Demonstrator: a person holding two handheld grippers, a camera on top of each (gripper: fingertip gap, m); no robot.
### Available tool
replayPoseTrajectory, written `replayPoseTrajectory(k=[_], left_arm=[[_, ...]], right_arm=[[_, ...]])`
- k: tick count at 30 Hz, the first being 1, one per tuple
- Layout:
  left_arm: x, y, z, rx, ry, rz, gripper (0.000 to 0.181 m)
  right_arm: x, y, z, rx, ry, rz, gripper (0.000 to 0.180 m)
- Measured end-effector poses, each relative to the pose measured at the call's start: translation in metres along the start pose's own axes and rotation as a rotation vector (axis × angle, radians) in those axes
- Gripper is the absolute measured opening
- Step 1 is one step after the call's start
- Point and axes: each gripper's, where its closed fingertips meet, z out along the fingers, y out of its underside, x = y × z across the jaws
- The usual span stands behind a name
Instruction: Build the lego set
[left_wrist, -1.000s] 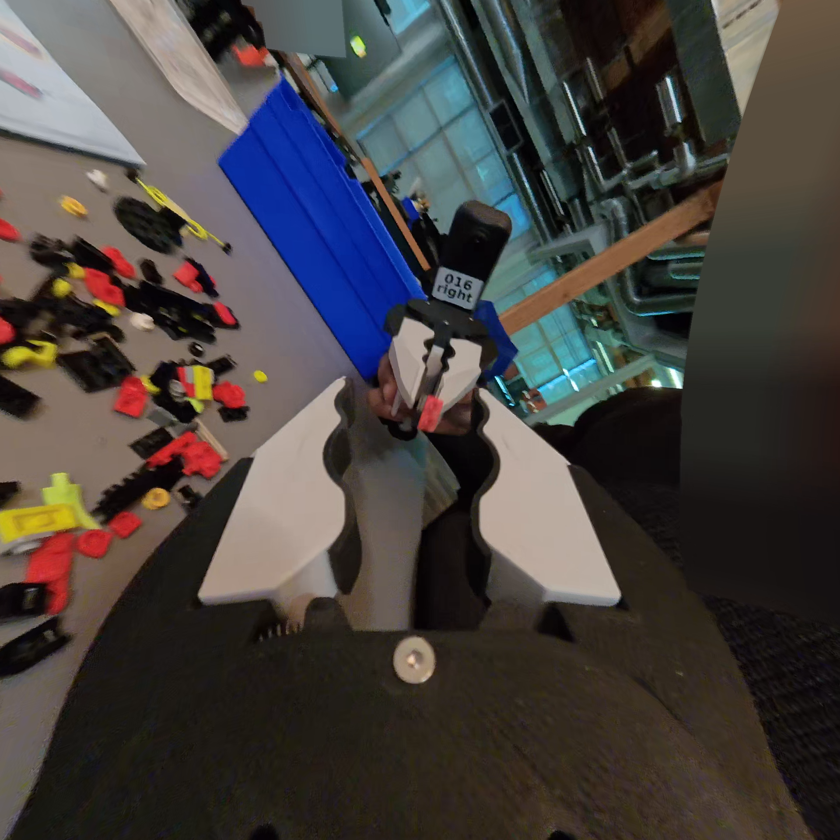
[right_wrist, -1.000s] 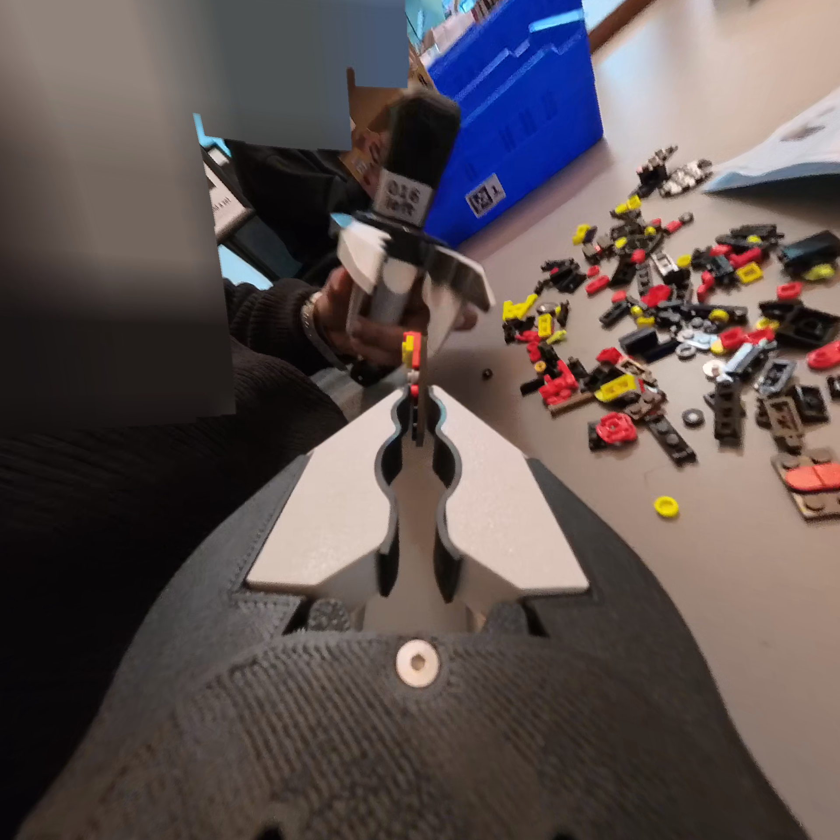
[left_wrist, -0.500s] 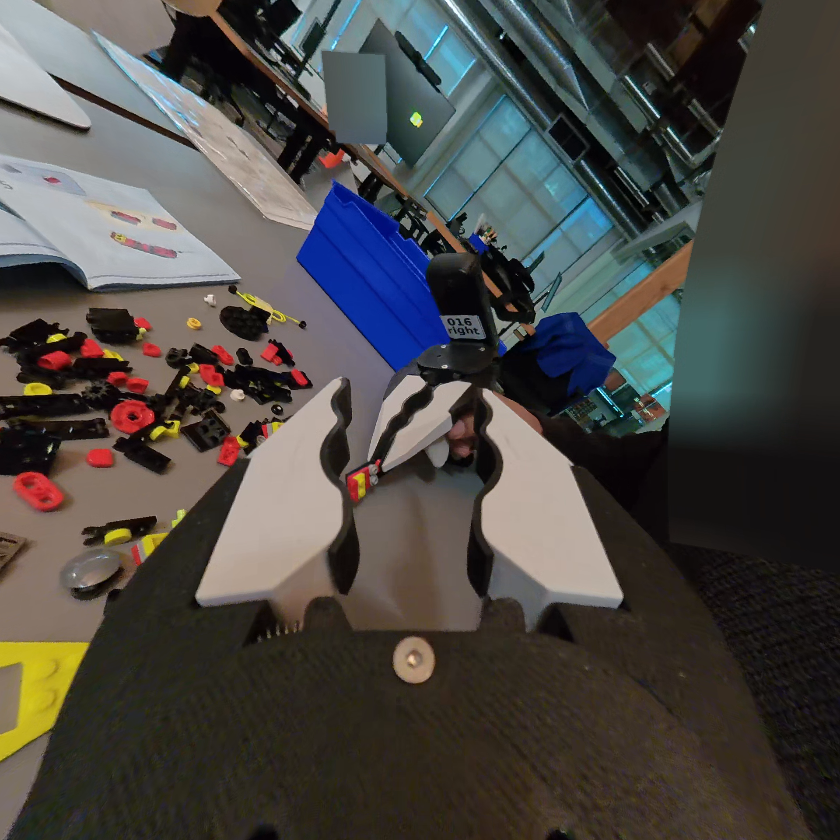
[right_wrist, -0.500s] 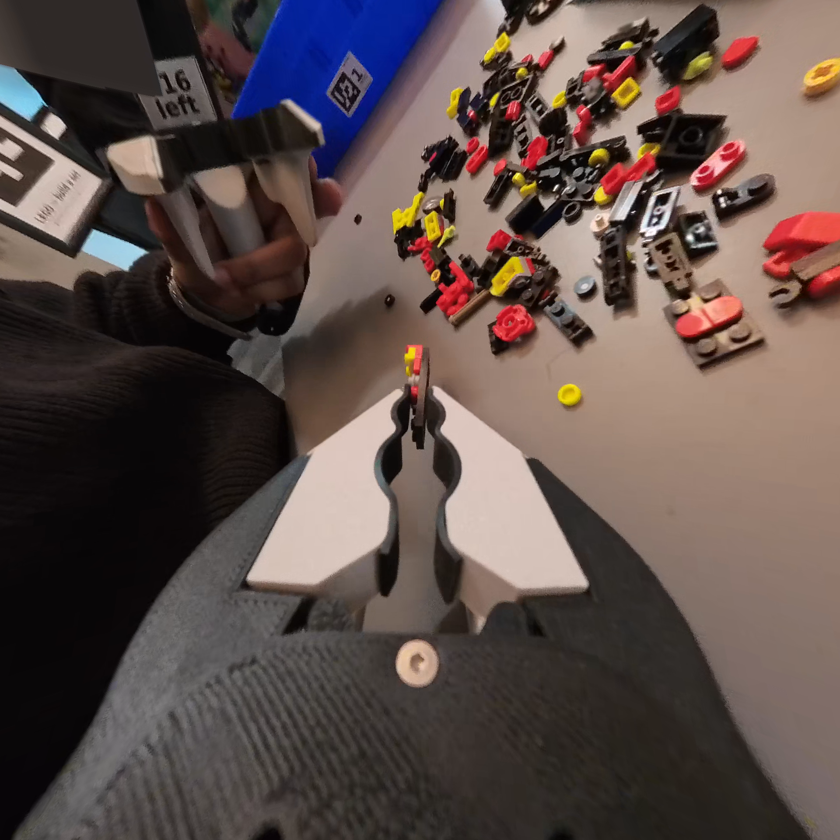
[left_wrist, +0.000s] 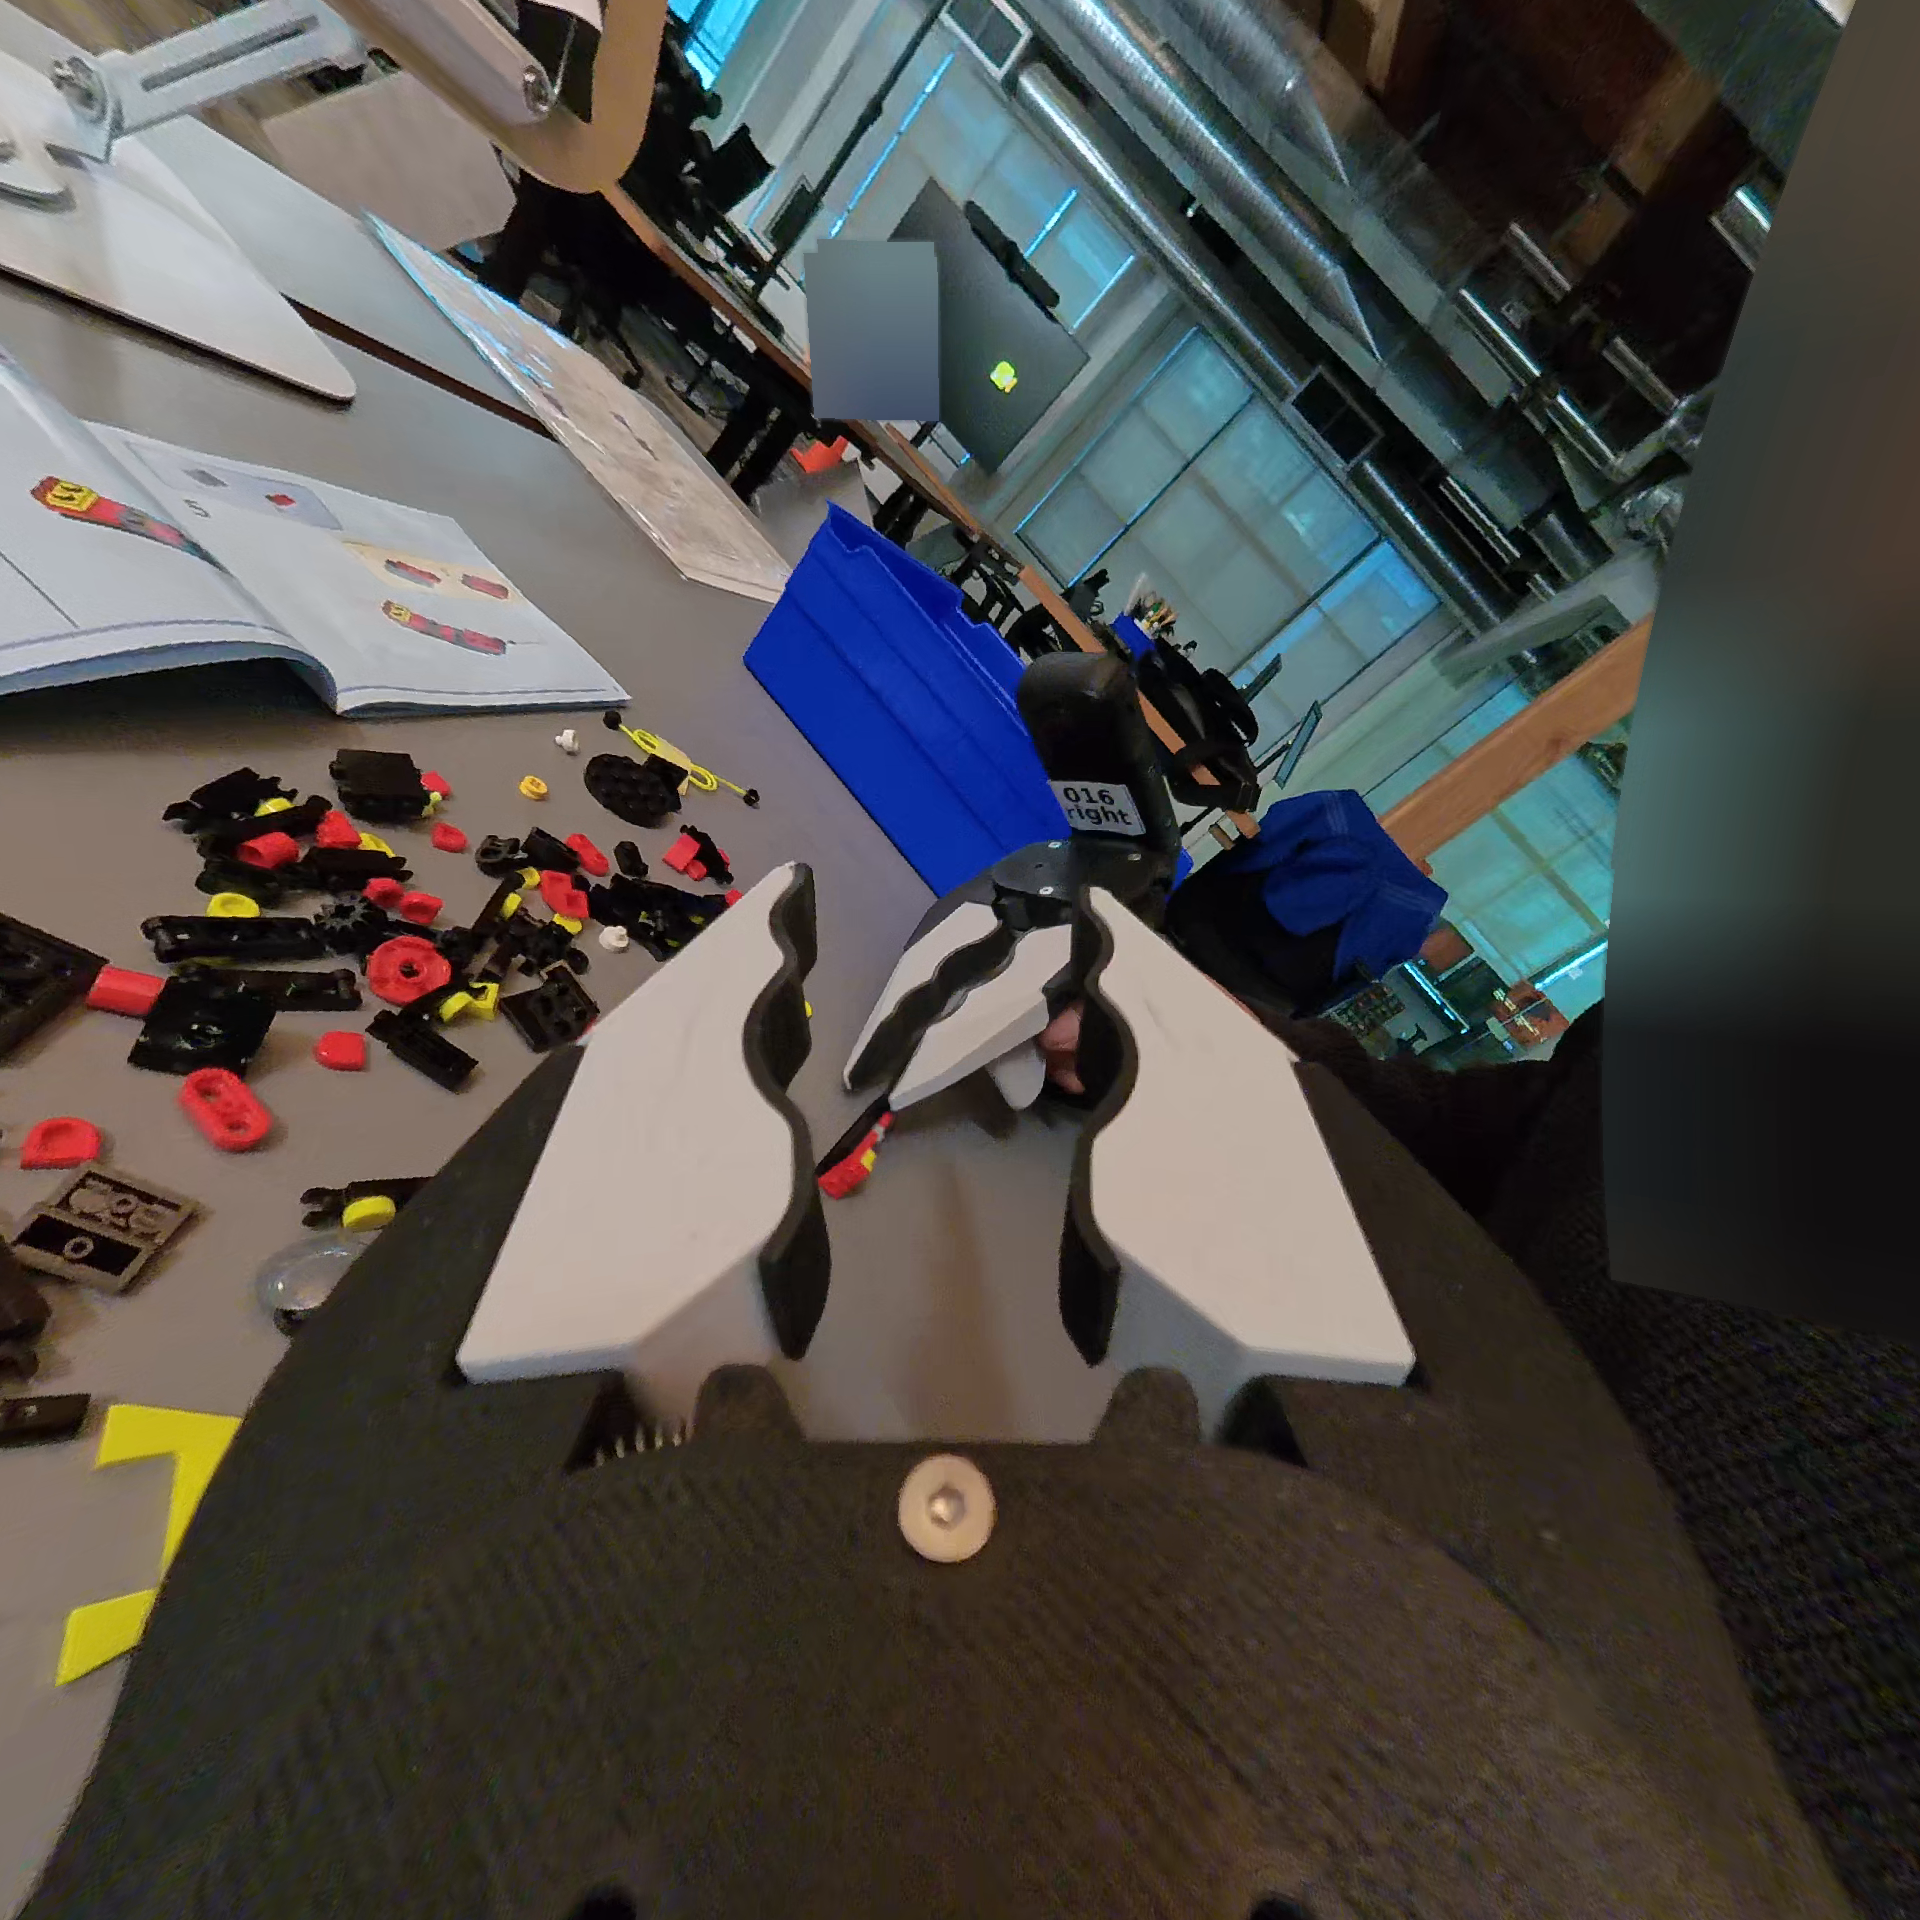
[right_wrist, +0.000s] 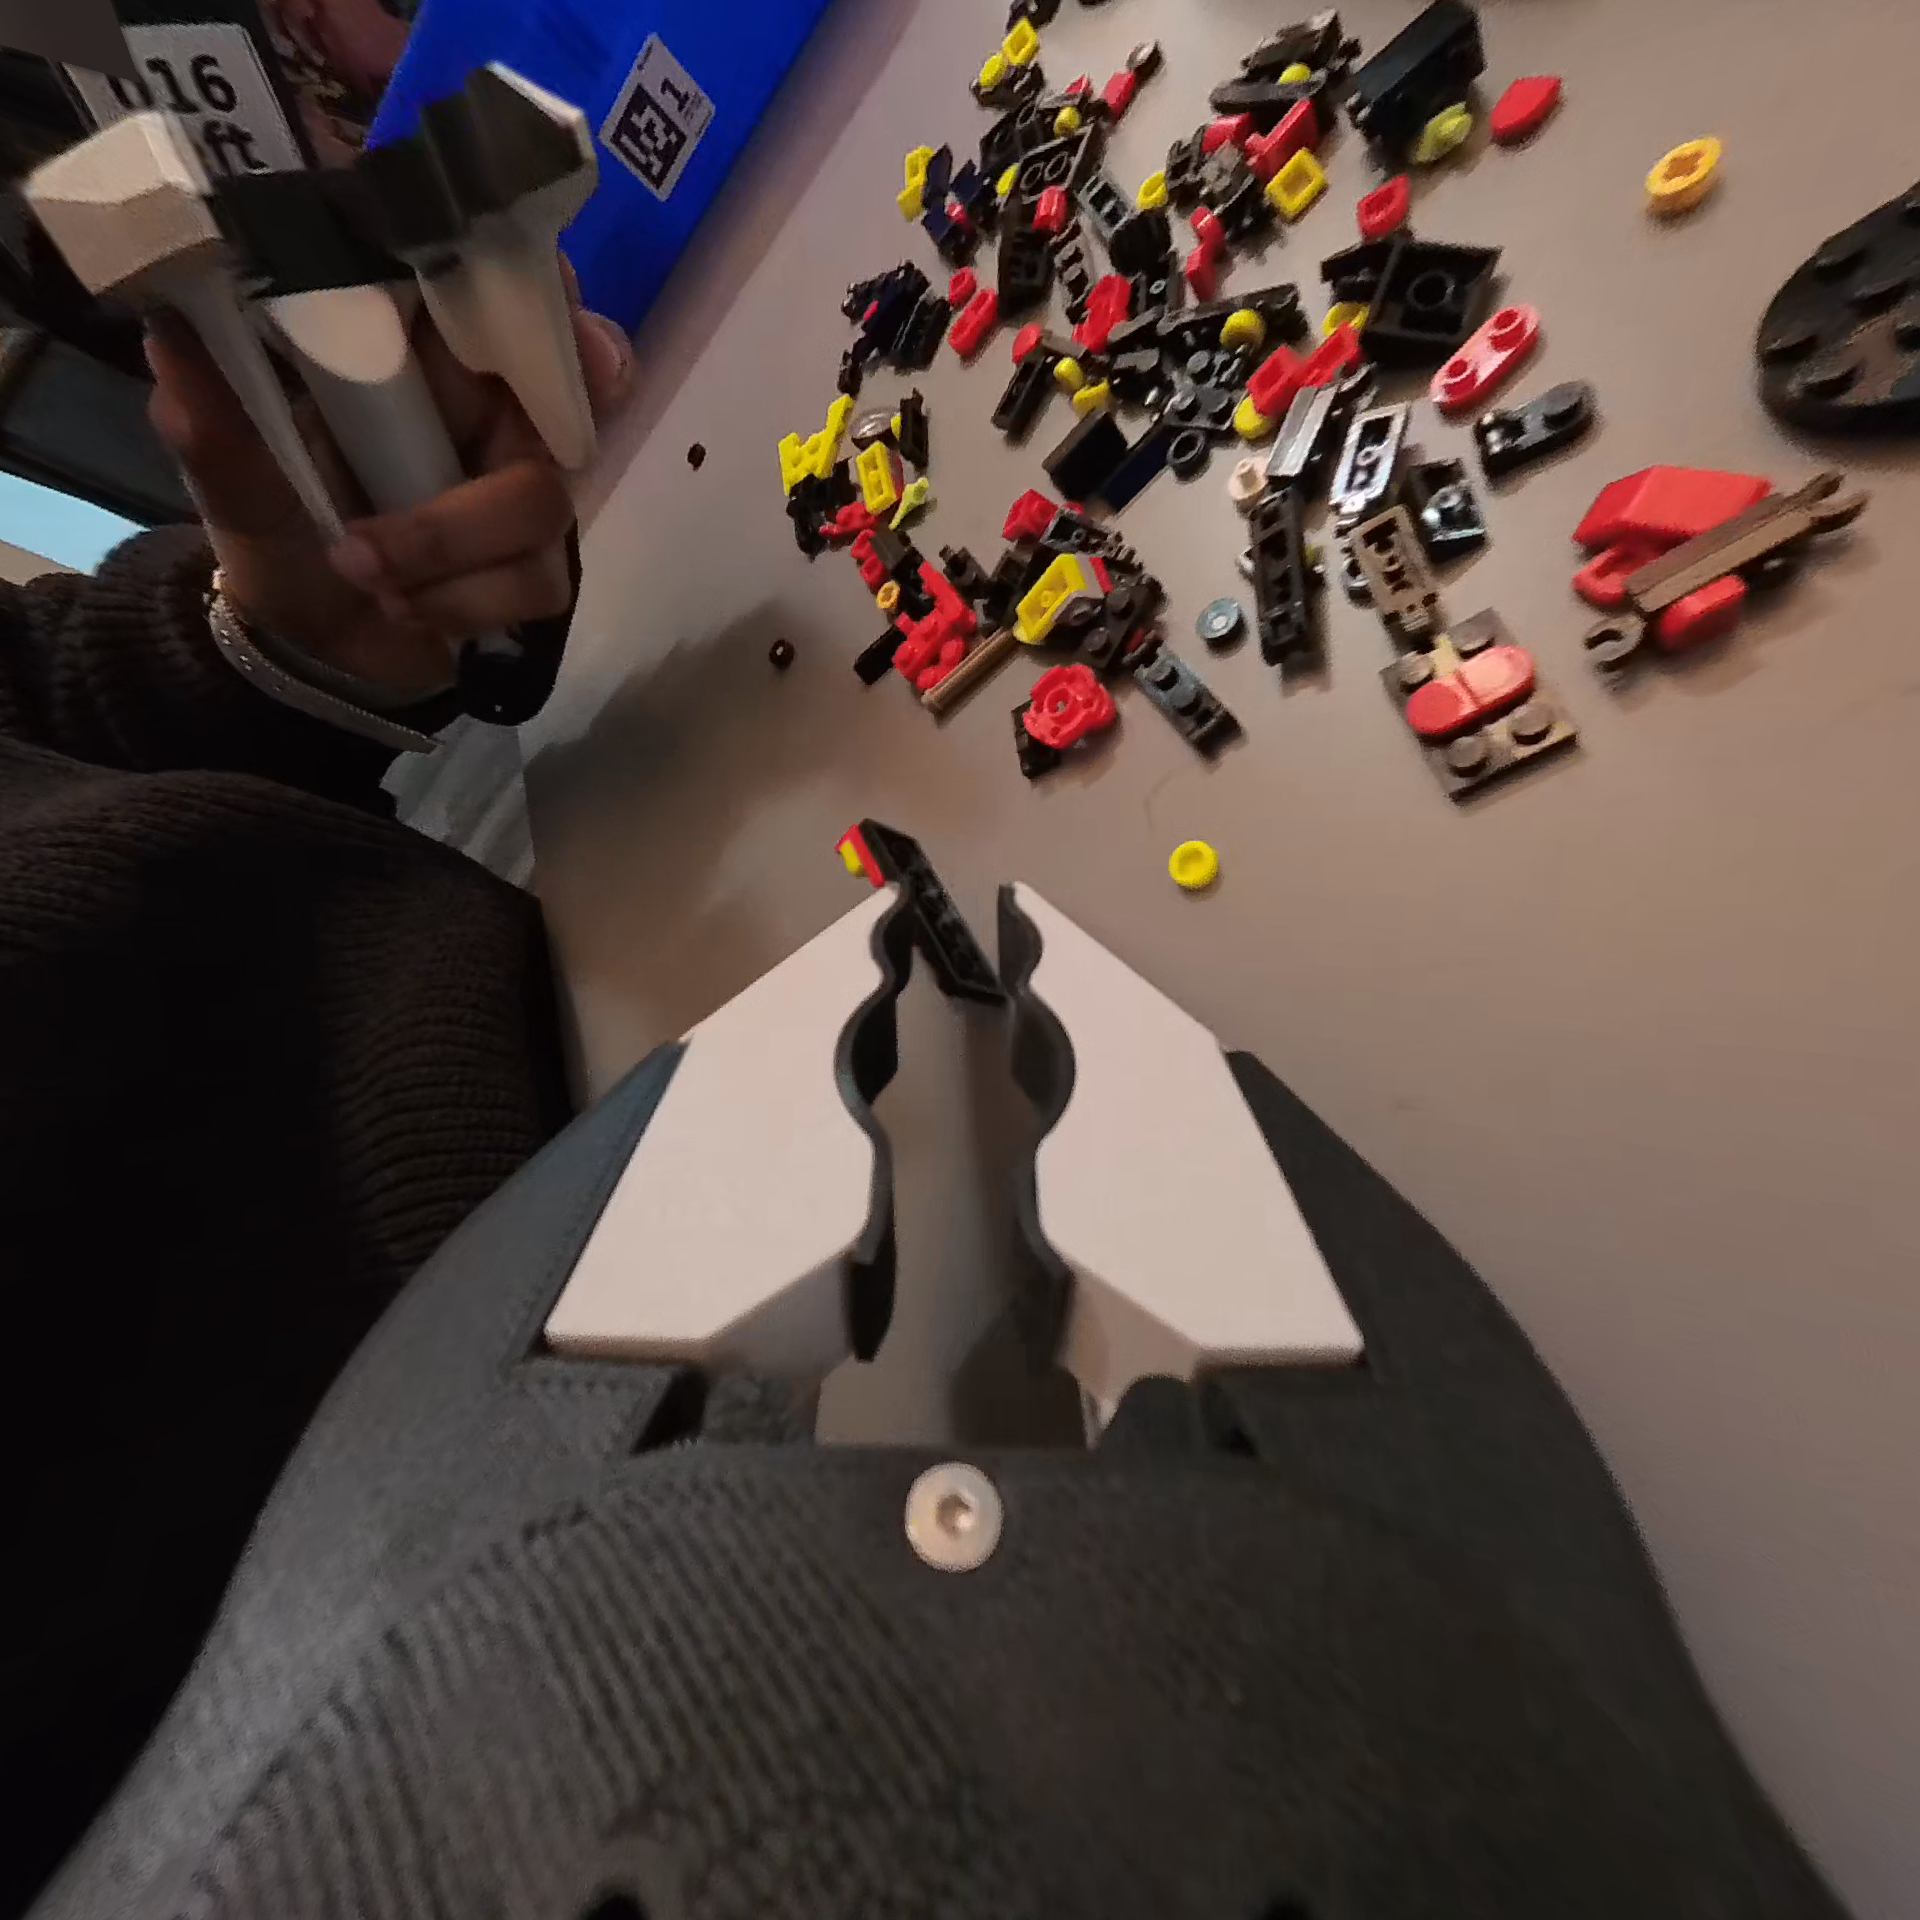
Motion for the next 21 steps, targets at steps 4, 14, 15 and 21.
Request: replayPoseTrajectory(k=[4,14,15,21], left_arm=[[-0.001,0.001,0.001,-0.005,0.0,-0.008,0.046],[-0.006,0.007,0.002,-0.037,-0.008,-0.032,0.046],[-0.009,0.008,0.002,-0.052,-0.029,-0.024,0.047],[-0.04,-0.006,-0.015,-0.075,-0.296,0.263,0.061]], right_arm=[[0.004,-0.001,-0.001,-0.003,0.044,-0.052,0.014],[-0.016,-0.014,-0.011,0.04,-0.003,-0.322,0.018],[-0.015,-0.011,-0.008,0.019,0.008,-0.338,0.019],[-0.013,0.006,0.006,-0.092,0.059,-0.437,0.014]])
